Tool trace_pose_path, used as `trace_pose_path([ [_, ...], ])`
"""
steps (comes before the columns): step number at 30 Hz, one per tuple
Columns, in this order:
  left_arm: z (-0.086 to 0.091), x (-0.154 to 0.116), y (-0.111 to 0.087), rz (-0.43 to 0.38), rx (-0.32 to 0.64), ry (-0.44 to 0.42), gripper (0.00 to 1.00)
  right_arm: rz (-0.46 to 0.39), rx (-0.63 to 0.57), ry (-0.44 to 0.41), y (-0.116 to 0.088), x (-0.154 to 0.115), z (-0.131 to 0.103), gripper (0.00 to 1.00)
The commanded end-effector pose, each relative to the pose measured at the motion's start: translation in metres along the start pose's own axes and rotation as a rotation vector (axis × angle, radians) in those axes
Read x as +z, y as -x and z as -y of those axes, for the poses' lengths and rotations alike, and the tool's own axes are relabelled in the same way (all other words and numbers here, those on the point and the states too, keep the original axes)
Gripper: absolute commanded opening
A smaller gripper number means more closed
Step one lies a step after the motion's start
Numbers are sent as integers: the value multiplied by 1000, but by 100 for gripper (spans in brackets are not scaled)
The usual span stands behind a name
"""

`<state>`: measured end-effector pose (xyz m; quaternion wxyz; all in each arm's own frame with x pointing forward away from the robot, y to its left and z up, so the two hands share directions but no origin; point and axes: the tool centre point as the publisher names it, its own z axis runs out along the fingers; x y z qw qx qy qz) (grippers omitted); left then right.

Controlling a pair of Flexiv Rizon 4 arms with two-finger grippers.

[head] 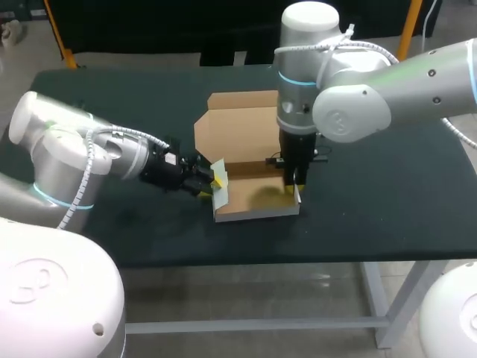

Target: Assemble the packaging by folding the flat box into shape, placing the metal phone stand inside, and closing the box properly

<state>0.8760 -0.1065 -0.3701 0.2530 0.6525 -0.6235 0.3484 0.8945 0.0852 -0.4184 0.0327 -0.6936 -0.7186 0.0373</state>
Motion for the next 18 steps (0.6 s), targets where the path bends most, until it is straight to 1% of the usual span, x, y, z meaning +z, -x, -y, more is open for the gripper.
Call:
trace_pose_path([
  [1,5,8,-2,125,-4,27,41,3,0,-3,-2,0,0,0],
  [2,5,10,-1,142,-4,37,41,3,0,-3,-2,0,0,0],
  [9,5,11,1,228,-4,23,43,3,0,-3,-2,0,0,0],
  [14,3,10,1,279,10,18,42,3,0,-3,-2,0,0,0],
  [18,2,11,1,339,17,27,42,3,0,-3,-2,0,0,0],
])
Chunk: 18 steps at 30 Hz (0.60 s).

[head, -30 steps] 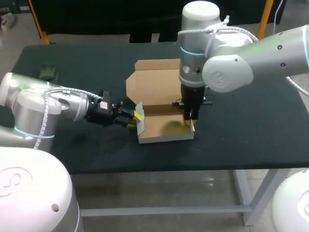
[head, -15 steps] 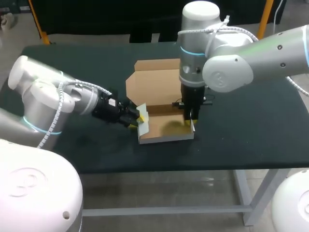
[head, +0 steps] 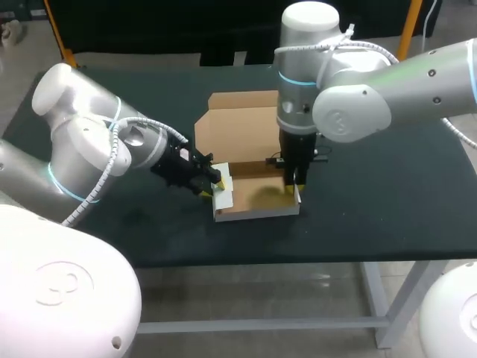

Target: Assemble the packaging by folding the flat box into shape, placing the metal phone stand inside, and closing the box properly

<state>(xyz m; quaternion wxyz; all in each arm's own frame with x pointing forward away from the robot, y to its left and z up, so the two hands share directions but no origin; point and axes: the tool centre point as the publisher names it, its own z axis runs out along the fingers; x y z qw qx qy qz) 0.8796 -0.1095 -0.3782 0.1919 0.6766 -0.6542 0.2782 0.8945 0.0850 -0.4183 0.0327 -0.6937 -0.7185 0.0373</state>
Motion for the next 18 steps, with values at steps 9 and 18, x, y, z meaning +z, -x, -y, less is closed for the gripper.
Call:
trace_pose_path([
  [9,0,8,-3,306,-5,8,42,3,0,-3,-2,0,0,0],
  [18,1,13,3,418,-9,4,40,3,0,-3,-2,0,0,0],
])
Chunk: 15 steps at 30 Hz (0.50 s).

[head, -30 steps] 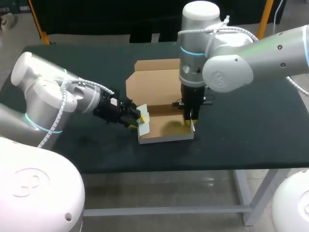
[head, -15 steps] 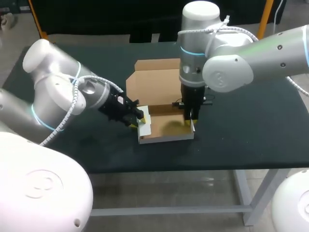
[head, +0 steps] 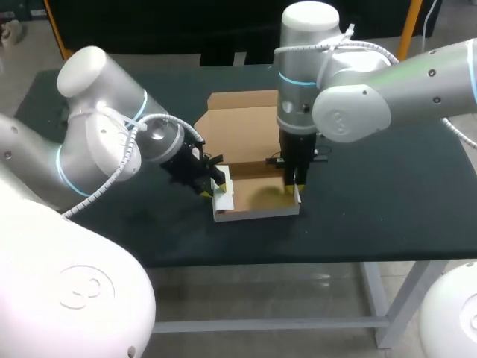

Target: Assemble the packaging by folding the flat box into shape, placing the metal phone stand inside, and closing the box properly

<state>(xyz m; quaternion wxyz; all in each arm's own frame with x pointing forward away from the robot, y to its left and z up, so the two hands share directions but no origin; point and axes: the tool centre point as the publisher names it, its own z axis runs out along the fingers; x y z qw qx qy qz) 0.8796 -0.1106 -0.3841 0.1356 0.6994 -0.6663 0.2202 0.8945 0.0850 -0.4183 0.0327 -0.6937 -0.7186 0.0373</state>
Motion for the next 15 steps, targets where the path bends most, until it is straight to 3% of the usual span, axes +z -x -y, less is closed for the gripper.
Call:
trace_pose_path([
  [1,3,9,0,257,-6,10,39,3,0,-3,-2,0,0,0],
  [9,5,14,8,381,-2,-9,35,3,0,-3,-2,0,0,0],
  [15,6,11,10,429,1,-16,32,3,0,-3,-2,0,0,0],
])
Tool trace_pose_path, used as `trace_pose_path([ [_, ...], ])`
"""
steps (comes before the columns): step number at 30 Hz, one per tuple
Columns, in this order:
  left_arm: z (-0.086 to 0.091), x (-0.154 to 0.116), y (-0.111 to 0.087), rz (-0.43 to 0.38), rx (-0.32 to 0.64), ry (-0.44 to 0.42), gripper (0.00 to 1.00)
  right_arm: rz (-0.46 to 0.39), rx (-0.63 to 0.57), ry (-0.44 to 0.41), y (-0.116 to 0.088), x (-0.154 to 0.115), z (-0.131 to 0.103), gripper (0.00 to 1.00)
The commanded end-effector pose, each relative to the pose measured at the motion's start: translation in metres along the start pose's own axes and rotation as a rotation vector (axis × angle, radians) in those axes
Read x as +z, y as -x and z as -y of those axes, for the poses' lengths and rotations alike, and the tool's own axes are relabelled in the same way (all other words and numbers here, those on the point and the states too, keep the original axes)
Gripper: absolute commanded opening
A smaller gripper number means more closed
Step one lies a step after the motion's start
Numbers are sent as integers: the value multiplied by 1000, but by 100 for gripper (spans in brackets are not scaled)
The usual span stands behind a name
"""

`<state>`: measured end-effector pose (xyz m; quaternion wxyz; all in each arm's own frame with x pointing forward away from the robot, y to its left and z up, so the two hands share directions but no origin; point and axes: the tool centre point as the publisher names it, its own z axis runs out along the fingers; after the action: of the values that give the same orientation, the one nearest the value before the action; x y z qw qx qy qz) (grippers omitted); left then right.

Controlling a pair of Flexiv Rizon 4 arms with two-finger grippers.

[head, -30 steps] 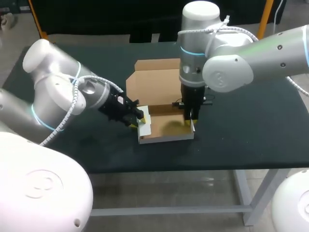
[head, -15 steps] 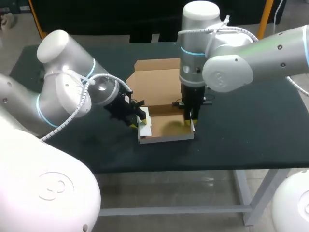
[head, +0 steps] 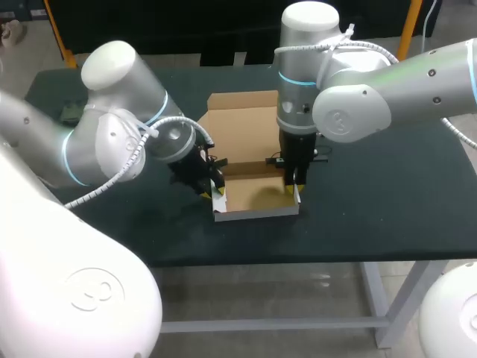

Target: Assemble the packaging by folding the flat box into shape, placing the metal phone stand inside, and closing the box properly

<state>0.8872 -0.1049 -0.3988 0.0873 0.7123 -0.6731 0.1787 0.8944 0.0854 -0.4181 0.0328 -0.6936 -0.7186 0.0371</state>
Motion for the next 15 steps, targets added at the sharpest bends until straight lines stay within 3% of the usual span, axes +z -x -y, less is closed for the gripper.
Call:
trace_pose_path([
  [1,-1,0,-2,311,1,-7,31,3,0,-3,-1,0,-1,0],
  [15,1,6,1,408,7,-14,20,3,0,-3,-1,0,-1,0],
])
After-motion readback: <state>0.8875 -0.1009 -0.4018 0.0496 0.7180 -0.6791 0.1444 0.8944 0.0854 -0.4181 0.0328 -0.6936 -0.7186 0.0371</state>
